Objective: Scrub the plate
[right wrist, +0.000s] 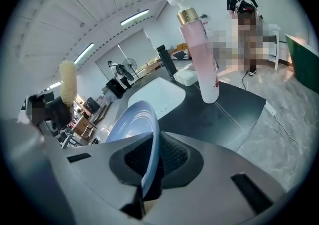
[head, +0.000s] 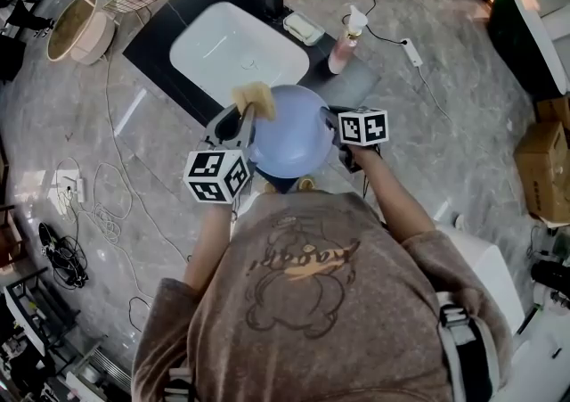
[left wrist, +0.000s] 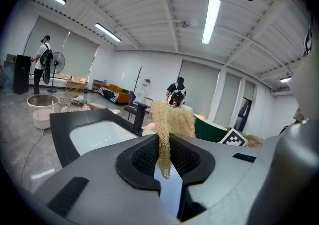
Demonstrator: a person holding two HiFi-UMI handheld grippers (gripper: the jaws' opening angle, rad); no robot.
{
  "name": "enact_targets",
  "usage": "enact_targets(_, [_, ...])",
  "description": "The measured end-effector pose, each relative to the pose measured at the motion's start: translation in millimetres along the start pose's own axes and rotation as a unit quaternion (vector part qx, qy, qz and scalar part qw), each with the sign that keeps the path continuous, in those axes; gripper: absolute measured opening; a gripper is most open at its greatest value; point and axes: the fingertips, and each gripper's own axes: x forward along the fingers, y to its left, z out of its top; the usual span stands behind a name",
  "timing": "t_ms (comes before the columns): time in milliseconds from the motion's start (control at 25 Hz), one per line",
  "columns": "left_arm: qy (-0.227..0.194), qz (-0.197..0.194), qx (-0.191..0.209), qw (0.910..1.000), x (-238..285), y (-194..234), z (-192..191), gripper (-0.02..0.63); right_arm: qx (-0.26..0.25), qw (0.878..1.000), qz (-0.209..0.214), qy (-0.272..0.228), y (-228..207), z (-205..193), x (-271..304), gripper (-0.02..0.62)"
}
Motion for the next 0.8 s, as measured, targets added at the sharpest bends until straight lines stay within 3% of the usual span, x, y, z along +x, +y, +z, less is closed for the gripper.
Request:
enact_targets(400, [0.002, -0.039, 0.049, 0.9980, 27, -17, 20, 0.063, 0.068, 0.993, 0.020, -0.090, 34, 47, -38, 0.023])
enact_targets(600, [0.045, -0.068, 0.094, 0.9922, 51, -33, 14, 0.063, 0.056, 0.993, 0.016, -0.105, 49, 56, -46, 0.023])
enact_targets(800, [0.109, -0.094, 0.145, 0.9789, 73, -52, -8, 0.063, 0.039, 0.992, 0.012, -0.123, 61, 64, -50, 0.023])
